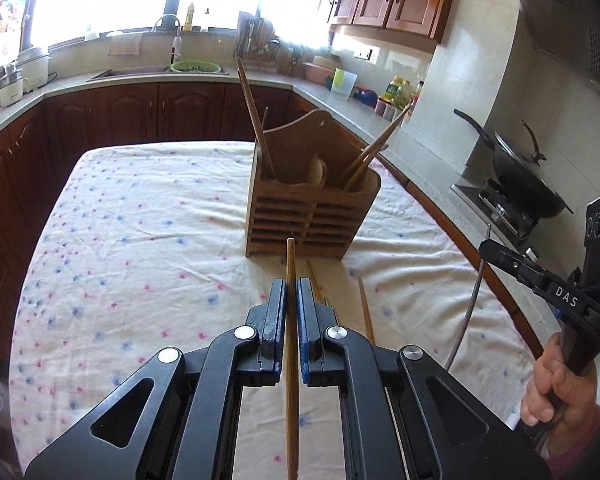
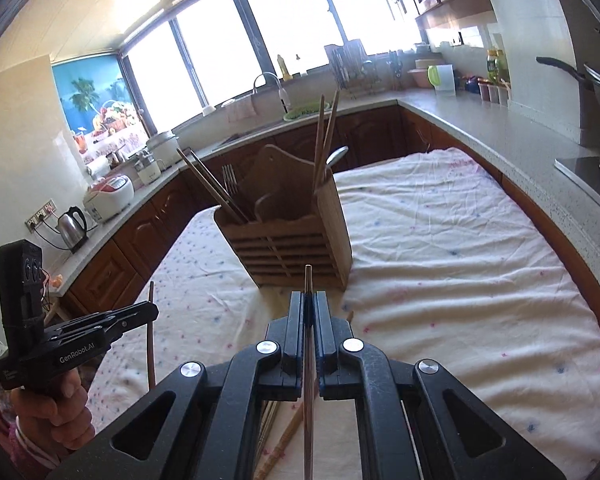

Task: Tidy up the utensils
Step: 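Lift both held chopsticks up over the wooden holder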

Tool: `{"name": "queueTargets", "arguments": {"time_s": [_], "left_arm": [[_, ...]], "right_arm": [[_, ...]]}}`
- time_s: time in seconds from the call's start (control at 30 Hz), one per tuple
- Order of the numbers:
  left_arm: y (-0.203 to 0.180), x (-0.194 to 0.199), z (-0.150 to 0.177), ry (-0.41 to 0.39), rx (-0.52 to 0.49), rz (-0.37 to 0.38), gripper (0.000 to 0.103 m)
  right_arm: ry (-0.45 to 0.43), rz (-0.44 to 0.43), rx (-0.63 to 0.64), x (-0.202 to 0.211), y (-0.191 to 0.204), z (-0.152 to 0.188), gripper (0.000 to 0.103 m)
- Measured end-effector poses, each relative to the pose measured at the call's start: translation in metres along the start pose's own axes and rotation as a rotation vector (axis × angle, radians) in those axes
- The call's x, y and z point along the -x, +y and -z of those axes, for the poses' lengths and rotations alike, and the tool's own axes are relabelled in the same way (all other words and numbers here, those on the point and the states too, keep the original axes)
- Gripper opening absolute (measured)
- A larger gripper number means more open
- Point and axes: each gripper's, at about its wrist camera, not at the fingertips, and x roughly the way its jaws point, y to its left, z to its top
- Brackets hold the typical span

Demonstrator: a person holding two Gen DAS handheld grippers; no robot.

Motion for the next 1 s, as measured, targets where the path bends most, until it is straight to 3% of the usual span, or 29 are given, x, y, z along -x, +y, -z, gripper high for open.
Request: {"name": "queueTargets", "arguments": {"time_s": [0.3,0.73,1.0], "left_arm": [[0.009,0.034,-0.017,-0.093,0.017,0.001,0.005],[0.009,0.037,-0.032,-0.150,0.032,-0.014,0.005],[0.002,0.043,-0.064,-0.221,0.013,-0.016,0.005]], "right_arm": [[-0.084,-0.020,0.019,0.023,0.010,-0.024,0.004],[-0.123,-0.028,0.034,0.021,0.013,-0.044,0.004],[-0.175,-0.028,0.038,0.023,0.011,-0.065,0.004]]}}
